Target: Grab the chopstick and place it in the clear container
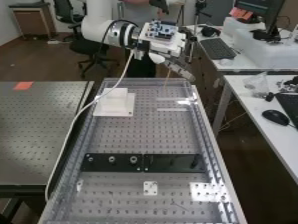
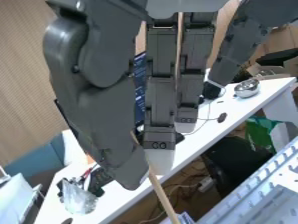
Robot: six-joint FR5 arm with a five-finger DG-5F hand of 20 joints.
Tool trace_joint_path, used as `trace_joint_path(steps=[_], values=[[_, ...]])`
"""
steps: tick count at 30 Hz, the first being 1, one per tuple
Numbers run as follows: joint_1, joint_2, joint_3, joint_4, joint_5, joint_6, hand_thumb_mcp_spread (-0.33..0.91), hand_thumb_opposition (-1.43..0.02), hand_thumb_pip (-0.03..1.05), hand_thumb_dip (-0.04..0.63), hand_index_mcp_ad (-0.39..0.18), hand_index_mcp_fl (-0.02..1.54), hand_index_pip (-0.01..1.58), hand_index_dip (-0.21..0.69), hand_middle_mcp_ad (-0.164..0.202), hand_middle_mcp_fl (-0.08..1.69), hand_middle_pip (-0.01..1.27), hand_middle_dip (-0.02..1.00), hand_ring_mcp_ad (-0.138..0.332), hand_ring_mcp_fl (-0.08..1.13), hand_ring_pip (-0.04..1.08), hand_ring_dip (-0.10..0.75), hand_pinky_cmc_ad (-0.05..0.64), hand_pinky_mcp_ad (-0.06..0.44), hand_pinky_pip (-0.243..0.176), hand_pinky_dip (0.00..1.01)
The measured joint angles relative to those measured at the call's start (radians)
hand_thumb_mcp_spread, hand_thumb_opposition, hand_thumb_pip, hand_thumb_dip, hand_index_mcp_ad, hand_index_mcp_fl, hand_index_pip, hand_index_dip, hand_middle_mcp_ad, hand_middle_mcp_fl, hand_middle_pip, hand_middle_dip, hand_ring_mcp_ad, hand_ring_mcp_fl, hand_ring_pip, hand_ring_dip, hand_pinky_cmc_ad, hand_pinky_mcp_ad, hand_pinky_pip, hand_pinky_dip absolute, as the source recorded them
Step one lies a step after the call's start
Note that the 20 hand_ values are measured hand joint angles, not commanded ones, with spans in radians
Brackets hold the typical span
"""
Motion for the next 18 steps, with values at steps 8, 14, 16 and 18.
trace_joint_path(steps=[8, 14, 16, 18], values=[[0.005, -0.04, 0.034, -0.091, -0.004, 0.029, 0.59, -1.16, 0.5, 0.281, -0.173, 1.23, 0.63, 0.063, 0.052, 1.28, 0.59, 0.26, 0.033, 0.8, 0.1, 0.431, 0.476, 0.244, 0.065, 0.23], [0.008, -0.081, 0.073, -0.162, -0.003, 0.055, 0.58, -1.16, 0.5, 0.281, -0.173, 1.24, 0.63, 0.063, 0.052, 1.27, 0.59, 0.26, 0.033, 0.8, 0.1, 0.431, 0.476, 0.244, 0.065, 0.24], [0.009, -0.095, 0.087, -0.187, 0.0, 0.063, 0.58, -1.16, 0.5, 0.281, -0.173, 1.24, 0.63, 0.063, 0.052, 1.28, 0.59, 0.26, 0.033, 0.8, 0.1, 0.431, 0.476, 0.244, 0.065, 0.26], [0.01, -0.105, 0.099, -0.204, 0.004, 0.067, 0.58, -1.16, 0.5, 0.281, -0.173, 1.24, 0.63, 0.063, 0.052, 1.28, 0.59, 0.26, 0.033, 0.8, 0.1, 0.429, 0.476, 0.244, 0.065, 0.26]])
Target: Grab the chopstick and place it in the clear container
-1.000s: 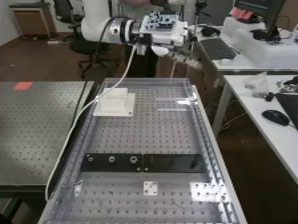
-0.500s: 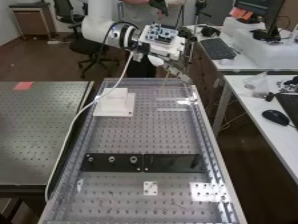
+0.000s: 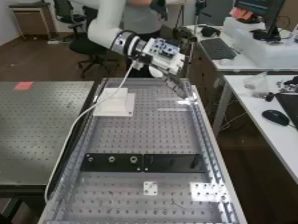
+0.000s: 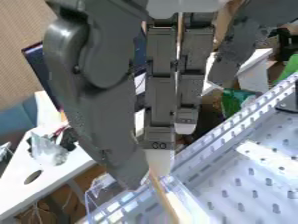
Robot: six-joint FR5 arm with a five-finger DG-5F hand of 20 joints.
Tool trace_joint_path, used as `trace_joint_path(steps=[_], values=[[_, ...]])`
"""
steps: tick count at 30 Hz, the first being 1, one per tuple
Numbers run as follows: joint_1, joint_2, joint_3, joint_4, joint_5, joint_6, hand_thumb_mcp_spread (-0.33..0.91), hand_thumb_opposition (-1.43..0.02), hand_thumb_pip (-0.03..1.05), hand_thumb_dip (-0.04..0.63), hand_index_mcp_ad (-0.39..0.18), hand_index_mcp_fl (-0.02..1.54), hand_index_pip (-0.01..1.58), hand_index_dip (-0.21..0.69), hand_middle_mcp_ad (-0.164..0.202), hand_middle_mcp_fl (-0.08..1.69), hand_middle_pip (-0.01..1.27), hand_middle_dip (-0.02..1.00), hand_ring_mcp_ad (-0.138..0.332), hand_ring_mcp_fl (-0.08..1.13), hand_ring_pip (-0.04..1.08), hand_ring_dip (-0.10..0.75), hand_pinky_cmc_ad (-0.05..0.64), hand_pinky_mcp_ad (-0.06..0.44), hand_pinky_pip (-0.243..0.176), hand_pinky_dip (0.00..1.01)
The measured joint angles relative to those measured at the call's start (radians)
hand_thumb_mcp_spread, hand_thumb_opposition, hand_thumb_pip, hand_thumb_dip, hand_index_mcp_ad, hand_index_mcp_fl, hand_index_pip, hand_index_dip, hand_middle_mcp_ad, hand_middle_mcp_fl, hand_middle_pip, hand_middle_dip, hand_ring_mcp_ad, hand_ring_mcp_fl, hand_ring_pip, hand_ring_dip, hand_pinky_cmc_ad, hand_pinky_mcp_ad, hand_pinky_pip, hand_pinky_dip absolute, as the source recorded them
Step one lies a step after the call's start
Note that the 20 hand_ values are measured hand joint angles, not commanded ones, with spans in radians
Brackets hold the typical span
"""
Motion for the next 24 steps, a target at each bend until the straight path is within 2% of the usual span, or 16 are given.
trace_joint_path(steps=[7, 13, 24], values=[[0.001, -0.035, 0.044, -0.053, 0.002, 0.004, 0.57, -1.17, 0.5, 0.281, -0.171, 1.24, 0.63, 0.063, 0.052, 1.28, 0.6, 0.26, 0.033, 0.8, 0.1, 0.431, 0.476, 0.244, 0.065, 0.29], [0.002, -0.092, 0.121, -0.141, -0.016, 0.005, 0.57, -1.17, 0.5, 0.281, -0.173, 1.24, 0.64, 0.063, 0.054, 1.28, 0.6, 0.25, 0.037, 0.8, 0.1, 0.426, 0.476, 0.248, 0.065, 0.32], [-0.005, -0.137, 0.175, -0.193, -0.046, 0.008, 0.54, -1.17, 0.5, 0.281, -0.183, 1.24, 0.64, 0.063, 0.054, 1.28, 0.62, 0.26, 0.033, 0.8, 0.1, 0.428, 0.476, 0.25, 0.065, 0.36]])
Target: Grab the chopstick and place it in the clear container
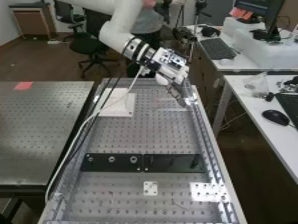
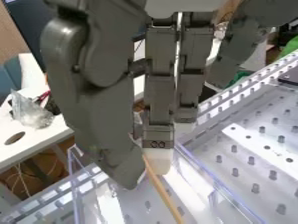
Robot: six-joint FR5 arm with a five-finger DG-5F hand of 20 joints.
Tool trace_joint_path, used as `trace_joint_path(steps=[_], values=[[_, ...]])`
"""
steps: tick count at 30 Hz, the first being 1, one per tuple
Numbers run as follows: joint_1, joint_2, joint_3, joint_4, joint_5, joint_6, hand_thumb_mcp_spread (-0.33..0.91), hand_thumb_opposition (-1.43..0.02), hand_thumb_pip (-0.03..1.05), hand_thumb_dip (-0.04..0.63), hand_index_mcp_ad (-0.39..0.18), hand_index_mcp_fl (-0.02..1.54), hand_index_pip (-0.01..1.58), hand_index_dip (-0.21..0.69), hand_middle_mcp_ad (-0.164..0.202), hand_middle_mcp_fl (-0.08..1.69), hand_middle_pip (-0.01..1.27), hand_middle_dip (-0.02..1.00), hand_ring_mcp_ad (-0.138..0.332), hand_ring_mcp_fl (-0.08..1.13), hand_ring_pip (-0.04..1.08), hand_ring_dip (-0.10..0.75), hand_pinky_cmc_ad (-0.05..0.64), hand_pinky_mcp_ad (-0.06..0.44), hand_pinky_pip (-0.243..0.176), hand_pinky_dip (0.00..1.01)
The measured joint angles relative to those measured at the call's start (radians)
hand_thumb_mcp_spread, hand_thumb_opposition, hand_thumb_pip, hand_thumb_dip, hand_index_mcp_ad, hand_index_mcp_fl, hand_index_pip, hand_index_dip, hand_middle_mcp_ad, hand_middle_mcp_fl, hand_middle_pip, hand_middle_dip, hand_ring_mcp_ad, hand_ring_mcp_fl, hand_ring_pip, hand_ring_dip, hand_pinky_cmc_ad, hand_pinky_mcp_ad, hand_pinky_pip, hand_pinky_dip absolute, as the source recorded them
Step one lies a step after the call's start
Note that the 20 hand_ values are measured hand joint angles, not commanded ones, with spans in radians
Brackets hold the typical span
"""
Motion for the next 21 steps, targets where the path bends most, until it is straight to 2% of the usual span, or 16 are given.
trace_joint_path(steps=[5, 8, 10, 11, 12, 13, 16, 17, 19, 20, 21], values=[[-0.002, -0.009, 0.011, 0.003, -0.005, -0.008, 0.54, -1.17, 0.5, 0.281, -0.183, 1.24, 0.65, 0.063, 0.054, 1.28, 0.62, 0.26, 0.033, 0.79, 0.1, 0.422, 0.476, 0.25, 0.065, 0.38], [-0.006, -0.01, 0.017, -0.002, -0.028, -0.016, 0.5, -1.18, 0.5, 0.281, -0.157, 1.21, 0.66, 0.063, 0.052, 1.27, 0.62, 0.26, 0.051, 0.69, 0.1, 0.431, 0.48, 0.246, 0.065, 0.42], [-0.008, -0.01, 0.022, -0.007, -0.051, -0.022, 0.44, -1.11, 0.62, 0.281, -0.152, 1.06, 0.67, 0.054, 0.051, 1.23, 0.61, 0.26, 0.087, 0.54, 0.12, 0.419, 0.48, 0.244, 0.066, 0.48], [-0.008, -0.01, 0.022, -0.007, -0.053, -0.023, 0.44, -1.07, 0.68, 0.286, -0.138, 0.99, 0.68, 0.045, 0.051, 1.23, 0.6, 0.26, 0.094, 0.51, 0.13, 0.417, 0.476, 0.241, 0.068, 0.51], [-0.009, -0.01, 0.023, -0.007, -0.054, -0.026, 0.43, -1.01, 0.72, 0.29, -0.136, 0.95, 0.67, 0.037, 0.051, 1.21, 0.58, 0.26, 0.112, 0.49, 0.15, 0.422, 0.476, 0.241, 0.051, 0.54], [-0.009, -0.01, 0.023, -0.007, -0.054, -0.027, 0.41, -0.97, 0.72, 0.3, -0.136, 0.92, 0.67, 0.024, 0.054, 1.14, 0.53, 0.26, 0.122, 0.47, 0.15, 0.398, 0.475, 0.236, 0.01, 0.59], [-0.01, -0.01, 0.021, -0.008, -0.058, -0.02, 0.39, -0.91, 0.73, 0.3, -0.136, 0.8, 0.65, 0.0, 0.051, 1.03, 0.49, 0.28, 0.126, 0.41, 0.16, 0.367, 0.456, 0.236, -0.021, 0.66], [-0.01, -0.01, 0.019, -0.008, -0.059, -0.017, 0.37, -0.9, 0.73, 0.302, -0.136, 0.76, 0.65, 0.0, 0.054, 1.02, 0.48, 0.29, 0.138, 0.36, 0.18, 0.353, 0.463, 0.236, -0.017, 0.69], [-0.011, -0.009, 0.014, -0.006, -0.065, -0.014, 0.35, -0.88, 0.8, 0.298, -0.136, 0.69, 0.61, -0.012, 0.054, 0.97, 0.46, 0.3, 0.157, 0.29, 0.19, 0.326, 0.466, 0.23, -0.044, 0.76], [-0.011, -0.009, 0.012, -0.005, -0.066, -0.013, 0.34, -0.86, 0.8, 0.309, -0.136, 0.67, 0.62, -0.012, 0.051, 0.93, 0.45, 0.3, 0.154, 0.29, 0.18, 0.309, 0.445, 0.227, -0.04, 0.76], [-0.011, -0.008, 0.008, -0.001, -0.067, -0.013, 0.35, -0.87, 0.8, 0.316, -0.136, 0.64, 0.61, -0.01, 0.054, 0.93, 0.44, 0.3, 0.164, 0.28, 0.19, 0.311, 0.449, 0.227, -0.056, 0.78]])
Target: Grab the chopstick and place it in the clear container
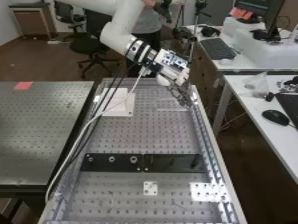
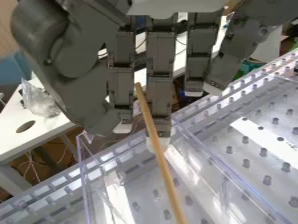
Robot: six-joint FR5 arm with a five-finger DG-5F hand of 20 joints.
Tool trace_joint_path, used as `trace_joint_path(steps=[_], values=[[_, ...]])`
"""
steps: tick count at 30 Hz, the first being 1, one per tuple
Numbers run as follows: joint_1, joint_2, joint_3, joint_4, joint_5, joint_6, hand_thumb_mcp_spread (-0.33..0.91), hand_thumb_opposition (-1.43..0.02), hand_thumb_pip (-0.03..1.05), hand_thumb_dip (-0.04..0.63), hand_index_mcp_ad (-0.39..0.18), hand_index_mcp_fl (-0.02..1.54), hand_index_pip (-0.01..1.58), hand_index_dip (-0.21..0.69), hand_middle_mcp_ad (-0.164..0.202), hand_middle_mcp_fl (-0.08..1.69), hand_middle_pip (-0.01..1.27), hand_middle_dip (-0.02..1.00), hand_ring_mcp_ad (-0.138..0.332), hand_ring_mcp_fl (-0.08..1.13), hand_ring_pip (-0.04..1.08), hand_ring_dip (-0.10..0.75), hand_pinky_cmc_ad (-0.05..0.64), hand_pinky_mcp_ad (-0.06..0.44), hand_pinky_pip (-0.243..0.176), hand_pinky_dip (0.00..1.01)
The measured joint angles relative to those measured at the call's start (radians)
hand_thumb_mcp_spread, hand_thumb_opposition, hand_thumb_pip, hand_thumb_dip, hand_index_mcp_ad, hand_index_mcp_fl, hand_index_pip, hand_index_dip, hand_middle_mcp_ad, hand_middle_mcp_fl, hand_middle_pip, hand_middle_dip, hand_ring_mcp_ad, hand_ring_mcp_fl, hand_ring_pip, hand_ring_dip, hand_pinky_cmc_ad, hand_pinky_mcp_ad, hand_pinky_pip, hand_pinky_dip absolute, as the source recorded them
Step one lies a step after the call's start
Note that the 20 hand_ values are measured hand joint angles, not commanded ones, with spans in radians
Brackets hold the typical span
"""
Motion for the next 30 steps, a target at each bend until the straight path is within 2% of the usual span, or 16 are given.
trace_joint_path(steps=[2, 6, 8, 11, 14, 15, 17, 19, 20, 22, 25, 27, 28, 30], values=[[0.0, 0.003, -0.006, 0.007, -0.001, 0.001, 0.34, -0.85, 0.82, 0.316, -0.12, 0.59, 0.58, -0.021, 0.051, 0.9, 0.41, 0.3, 0.178, 0.25, 0.2, 0.3, 0.412, 0.227, -0.061, 0.8], [0.0, 0.013, -0.016, 0.026, -0.007, 0.0, 0.32, -0.82, 0.85, 0.316, -0.117, 0.52, 0.57, -0.028, 0.051, 0.83, 0.37, 0.3, 0.176, 0.19, 0.21, 0.293, 0.389, 0.222, -0.075, 0.84], [-0.001, 0.02, -0.02, 0.038, -0.018, -0.004, 0.29, -0.82, 0.84, 0.316, -0.113, 0.44, 0.48, -0.028, 0.051, 0.75, 0.29, 0.32, 0.183, 0.15, 0.21, 0.293, 0.379, 0.223, -0.075, 0.84], [-0.001, 0.038, -0.035, 0.073, -0.021, -0.012, 0.25, -0.79, 0.72, 0.298, -0.105, 0.34, 0.29, -0.012, 0.051, 0.62, 0.19, 0.34, 0.192, 0.08, 0.21, 0.286, 0.382, 0.22, -0.091, 0.86], [-0.001, 0.075, -0.072, 0.141, -0.012, -0.026, 0.21, -0.76, 0.68, 0.257, -0.103, 0.25, 0.2, 0.033, 0.051, 0.5, 0.14, 0.37, 0.197, 0.05, 0.2, 0.284, 0.38, 0.223, -0.108, 0.88], [-0.002, 0.089, -0.088, 0.167, -0.01, -0.03, 0.21, -0.74, 0.67, 0.241, -0.103, 0.24, 0.19, 0.035, 0.054, 0.47, 0.14, 0.38, 0.202, 0.05, 0.2, 0.284, 0.38, 0.22, -0.105, 0.88], [-0.003, 0.118, -0.122, 0.215, -0.008, -0.038, 0.19, -0.73, 0.63, 0.227, -0.103, 0.19, 0.15, 0.063, 0.054, 0.44, 0.11, 0.38, 0.208, 0.04, 0.19, 0.284, 0.363, 0.223, -0.124, 0.87], [-0.007, 0.161, -0.176, 0.29, -0.008, -0.053, 0.16, -0.71, 0.58, 0.202, -0.106, 0.12, 0.13, 0.093, 0.054, 0.35, 0.1, 0.38, 0.211, 0.03, 0.15, 0.284, 0.367, 0.227, -0.122, 0.87], [-0.007, 0.168, -0.185, 0.303, -0.008, -0.057, 0.16, -0.7, 0.56, 0.195, -0.103, 0.11, 0.12, 0.11, 0.058, 0.29, 0.11, 0.38, 0.211, 0.03, 0.16, 0.284, 0.367, 0.227, -0.12, 0.87], [-0.012, 0.214, -0.247, 0.389, -0.01, -0.09, 0.16, -0.68, 0.51, 0.164, -0.108, 0.07, 0.1, 0.145, 0.061, 0.22, 0.1, 0.38, 0.215, 0.02, 0.14, 0.284, 0.365, 0.23, -0.122, 0.87], [-0.023, 0.269, -0.312, 0.458, -0.019, -0.137, 0.16, -0.67, 0.49, 0.133, -0.103, 0.07, 0.1, 0.19, 0.061, 0.21, 0.11, 0.39, 0.213, 0.01, 0.12, 0.284, 0.365, 0.26, -0.126, 0.84], [-0.034, 0.306, -0.351, 0.488, -0.03, -0.172, 0.15, -0.66, 0.47, 0.131, -0.103, 0.04, 0.1, 0.202, 0.061, 0.2, 0.11, 0.38, 0.213, 0.01, 0.12, 0.284, 0.365, 0.276, -0.122, 0.83], [-0.042, 0.325, -0.37, 0.5, -0.037, -0.191, 0.15, -0.66, 0.46, 0.117, -0.103, 0.04, 0.1, 0.201, 0.063, 0.17, 0.11, 0.37, 0.211, 0.01, 0.12, 0.281, 0.365, 0.297, -0.122, 0.79], [-0.06, 0.359, -0.402, 0.517, -0.057, -0.224, 0.15, -0.66, 0.46, 0.099, -0.103, 0.04, 0.1, 0.232, 0.059, 0.16, 0.1, 0.34, 0.209, 0.01, 0.12, 0.274, 0.365, 0.295, -0.122, 0.73]])
